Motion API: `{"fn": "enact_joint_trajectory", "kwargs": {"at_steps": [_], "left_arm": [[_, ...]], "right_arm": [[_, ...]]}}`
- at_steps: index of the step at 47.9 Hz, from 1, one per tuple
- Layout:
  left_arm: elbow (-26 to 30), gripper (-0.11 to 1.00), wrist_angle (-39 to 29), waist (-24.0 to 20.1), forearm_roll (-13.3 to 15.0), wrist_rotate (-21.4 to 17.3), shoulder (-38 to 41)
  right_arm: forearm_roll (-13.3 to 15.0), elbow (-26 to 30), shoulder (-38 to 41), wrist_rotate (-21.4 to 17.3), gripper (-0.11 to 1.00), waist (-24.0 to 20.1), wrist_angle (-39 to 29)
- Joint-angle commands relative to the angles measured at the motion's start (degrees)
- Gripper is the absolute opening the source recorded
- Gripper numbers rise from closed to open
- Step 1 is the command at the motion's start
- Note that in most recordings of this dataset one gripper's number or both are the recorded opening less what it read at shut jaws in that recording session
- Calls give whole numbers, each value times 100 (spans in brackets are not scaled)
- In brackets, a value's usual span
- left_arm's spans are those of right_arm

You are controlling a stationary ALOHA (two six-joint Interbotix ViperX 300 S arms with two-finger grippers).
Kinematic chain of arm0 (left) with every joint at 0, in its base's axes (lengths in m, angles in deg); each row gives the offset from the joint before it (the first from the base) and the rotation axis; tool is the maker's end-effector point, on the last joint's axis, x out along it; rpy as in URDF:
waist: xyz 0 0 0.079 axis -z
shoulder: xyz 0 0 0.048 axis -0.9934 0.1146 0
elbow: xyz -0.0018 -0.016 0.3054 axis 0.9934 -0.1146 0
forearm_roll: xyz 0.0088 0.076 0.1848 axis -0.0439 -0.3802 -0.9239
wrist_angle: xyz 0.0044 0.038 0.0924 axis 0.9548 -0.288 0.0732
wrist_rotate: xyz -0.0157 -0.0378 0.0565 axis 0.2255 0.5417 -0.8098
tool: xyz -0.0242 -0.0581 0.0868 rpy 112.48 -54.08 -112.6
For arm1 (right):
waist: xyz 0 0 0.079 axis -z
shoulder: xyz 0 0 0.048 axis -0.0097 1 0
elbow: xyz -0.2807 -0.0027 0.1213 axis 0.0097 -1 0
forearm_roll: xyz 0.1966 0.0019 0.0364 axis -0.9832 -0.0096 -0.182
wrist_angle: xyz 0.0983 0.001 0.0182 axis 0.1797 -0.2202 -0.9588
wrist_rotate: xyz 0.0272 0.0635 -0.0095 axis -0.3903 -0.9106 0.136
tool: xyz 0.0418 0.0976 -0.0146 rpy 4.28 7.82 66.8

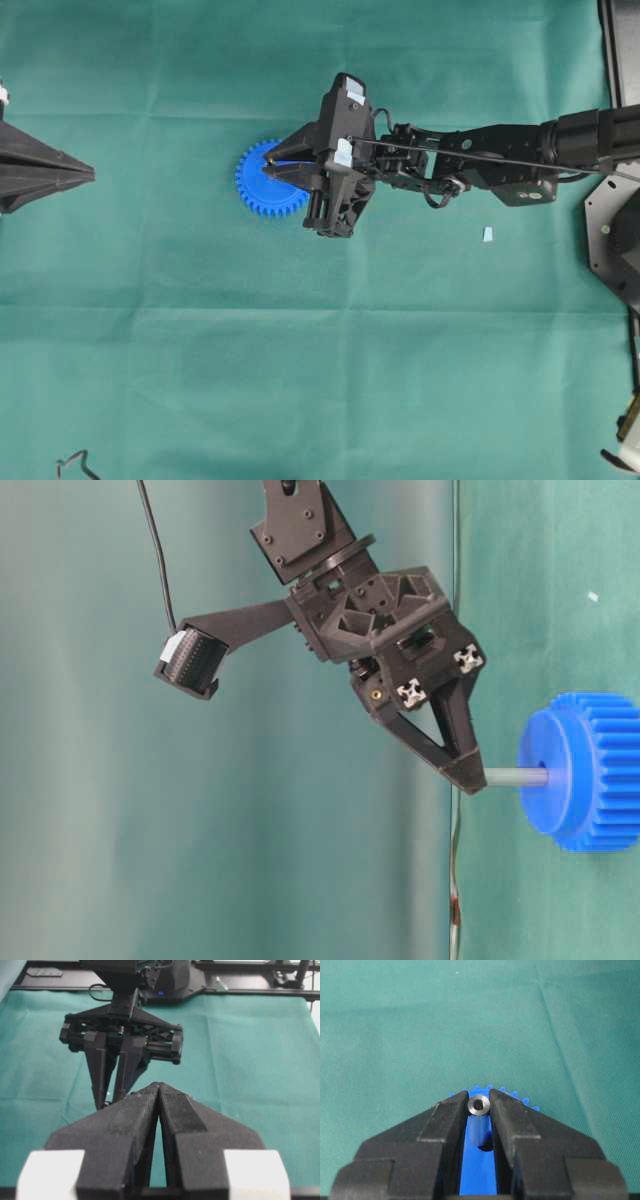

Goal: Insert the shaft into the center hole of the gear.
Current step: 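Lower the shaft into the gear's center hole with the right gripper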

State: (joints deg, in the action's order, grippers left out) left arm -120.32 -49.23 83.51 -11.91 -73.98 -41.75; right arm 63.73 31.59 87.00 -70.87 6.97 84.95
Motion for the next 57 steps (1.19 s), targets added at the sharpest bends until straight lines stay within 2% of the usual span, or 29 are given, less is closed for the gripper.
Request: {"fn": "enact_joint_trajectory", "kwargs": {"at_steps": [1, 28, 57], "left_arm": [[141, 0, 26, 0, -18, -9, 26], [141, 0, 26, 0, -18, -9, 18], [141, 0, 26, 9, -18, -9, 18]], "right_arm": [[-18, 79, -211, -9, 17, -18, 35], [0, 26, -483, 62, 17, 62, 18], [-44, -9, -53, 0, 17, 53, 141]]}}
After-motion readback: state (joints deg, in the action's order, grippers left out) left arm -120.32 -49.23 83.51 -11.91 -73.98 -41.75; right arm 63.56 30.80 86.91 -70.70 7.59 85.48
